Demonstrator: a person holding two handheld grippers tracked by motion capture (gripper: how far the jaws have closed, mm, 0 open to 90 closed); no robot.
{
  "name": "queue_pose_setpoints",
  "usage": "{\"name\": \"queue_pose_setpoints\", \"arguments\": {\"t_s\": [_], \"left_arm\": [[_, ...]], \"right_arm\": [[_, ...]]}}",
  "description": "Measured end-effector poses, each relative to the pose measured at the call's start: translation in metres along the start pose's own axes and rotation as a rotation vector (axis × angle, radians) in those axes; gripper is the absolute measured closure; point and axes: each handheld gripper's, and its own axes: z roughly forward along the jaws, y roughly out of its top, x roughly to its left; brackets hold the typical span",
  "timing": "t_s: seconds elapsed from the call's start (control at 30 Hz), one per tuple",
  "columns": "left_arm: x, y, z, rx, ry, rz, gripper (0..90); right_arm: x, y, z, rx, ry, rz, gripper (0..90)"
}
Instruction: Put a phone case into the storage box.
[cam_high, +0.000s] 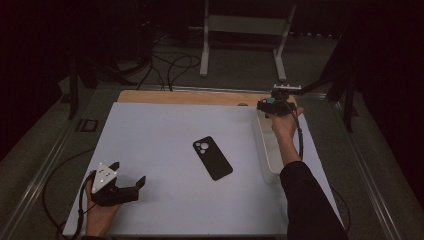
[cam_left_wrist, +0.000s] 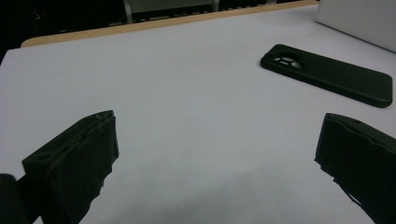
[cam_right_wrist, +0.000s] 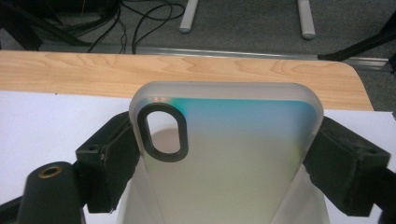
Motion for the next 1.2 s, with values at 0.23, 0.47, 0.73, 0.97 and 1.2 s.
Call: {"name": "queue_pose_setpoints", "arguments": {"t_s": [0.23,0.47,0.73,0.97,1.2], "left_arm": [[0.0,0.0,0.0,0.001,0.0,-0.001,0.0],[0.0,0.0,0.0,0.001,0.0,0.0,0.0],[-0.001,0.0,0.0,0.002,-0.002,0.002,0.0],[-0.001,0.0,0.001,0.002,-0.003,0.001,0.0],[-0.002,0.0,0.003,0.009,-0.006,0.005,0.0]], "right_arm": [[-0.001,0.0,0.001,-0.002,0.018,-0.012,8.6],[-0.002,0.002,-0.005,-0.018,0.02,-0.022,8.6],[-0.006,-0.002,-0.025,-0.061,0.069,-0.02,8.7],[-0.001,-0.009,-0.044,-0.1,0.121,-0.085,8.7],[0.005,-0.019,-0.066,-0.137,0.17,-0.128,8.7]]}}
